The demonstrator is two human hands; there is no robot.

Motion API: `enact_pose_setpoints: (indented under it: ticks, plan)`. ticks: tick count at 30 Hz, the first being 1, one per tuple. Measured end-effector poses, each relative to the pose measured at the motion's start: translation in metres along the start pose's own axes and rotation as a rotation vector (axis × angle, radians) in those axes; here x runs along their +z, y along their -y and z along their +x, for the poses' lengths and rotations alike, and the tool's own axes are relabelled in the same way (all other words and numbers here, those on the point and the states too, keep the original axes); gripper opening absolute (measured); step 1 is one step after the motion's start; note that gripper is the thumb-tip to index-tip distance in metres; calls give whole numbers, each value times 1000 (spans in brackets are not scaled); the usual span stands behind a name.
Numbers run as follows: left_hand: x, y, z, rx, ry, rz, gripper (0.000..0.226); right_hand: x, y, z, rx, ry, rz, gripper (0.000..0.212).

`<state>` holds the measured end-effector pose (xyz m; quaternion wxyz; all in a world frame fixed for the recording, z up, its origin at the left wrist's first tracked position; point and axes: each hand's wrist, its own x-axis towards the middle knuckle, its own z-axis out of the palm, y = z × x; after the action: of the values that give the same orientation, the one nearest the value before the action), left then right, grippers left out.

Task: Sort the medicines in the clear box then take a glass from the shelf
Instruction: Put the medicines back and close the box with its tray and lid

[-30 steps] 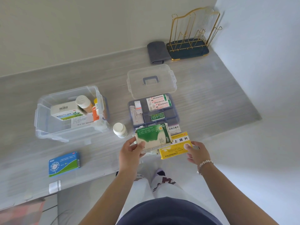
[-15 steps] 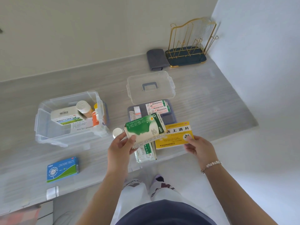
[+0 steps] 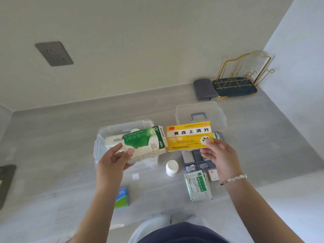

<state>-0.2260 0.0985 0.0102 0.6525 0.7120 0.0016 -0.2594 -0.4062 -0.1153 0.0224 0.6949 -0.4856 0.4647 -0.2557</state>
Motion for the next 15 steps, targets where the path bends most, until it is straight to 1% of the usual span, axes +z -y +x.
enact_pose_setpoints:
  ticks: [4,8,11,15]
  plan:
    - [-40,-4,35,16,-40,148,45,49,-3,7,-49,-51,-6,6]
    - [-65,-2,62,22,-18,376,48,85,-8,12,-61,-98,-12,9]
    - [-71,-1,73,4,5,549,49,102,-13,14,-32,-101,1,6]
    - [-61,0,84,-10,52,725,49,115,-21,17,6,-93,-7,4]
